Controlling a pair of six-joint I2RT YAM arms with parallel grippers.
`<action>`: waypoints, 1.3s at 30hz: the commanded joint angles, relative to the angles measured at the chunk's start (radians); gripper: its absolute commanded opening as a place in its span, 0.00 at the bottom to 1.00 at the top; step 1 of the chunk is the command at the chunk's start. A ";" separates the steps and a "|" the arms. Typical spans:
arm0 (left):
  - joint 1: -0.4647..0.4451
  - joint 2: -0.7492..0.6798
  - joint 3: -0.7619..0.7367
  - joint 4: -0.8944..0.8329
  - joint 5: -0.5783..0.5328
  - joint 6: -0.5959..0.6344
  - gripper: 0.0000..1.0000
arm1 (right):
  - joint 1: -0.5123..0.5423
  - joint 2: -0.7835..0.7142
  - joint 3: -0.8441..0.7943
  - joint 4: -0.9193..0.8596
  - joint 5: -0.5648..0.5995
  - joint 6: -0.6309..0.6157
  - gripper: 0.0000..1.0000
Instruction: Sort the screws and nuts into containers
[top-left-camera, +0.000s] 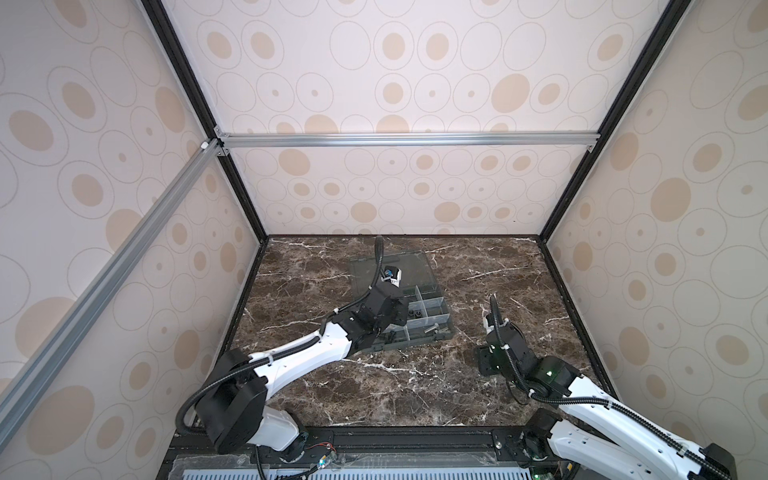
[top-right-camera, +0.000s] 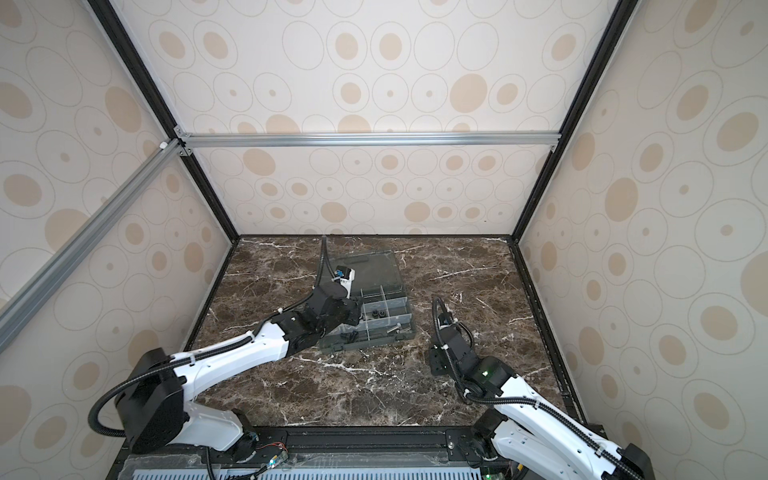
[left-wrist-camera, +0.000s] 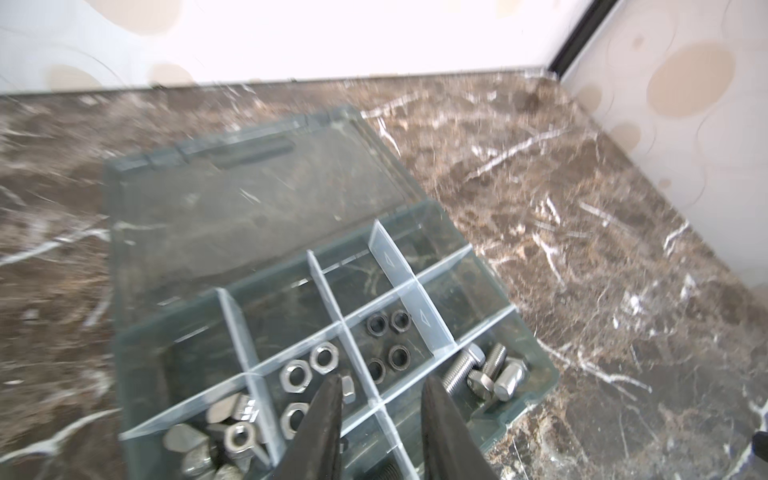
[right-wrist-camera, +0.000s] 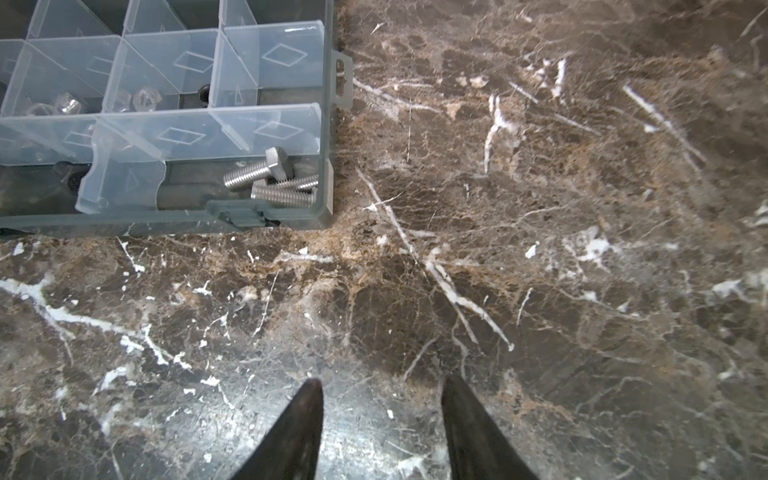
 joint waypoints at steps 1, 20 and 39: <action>0.015 -0.119 -0.035 0.047 -0.116 0.041 0.34 | -0.011 0.007 0.061 0.028 0.085 -0.084 0.51; 0.071 -0.894 -0.605 0.446 -0.853 0.288 0.99 | -0.163 0.004 -0.069 0.613 0.440 -0.457 1.00; 0.414 -0.757 -1.127 1.077 -0.599 0.364 0.99 | -0.465 0.578 -0.184 1.302 0.290 -0.440 1.00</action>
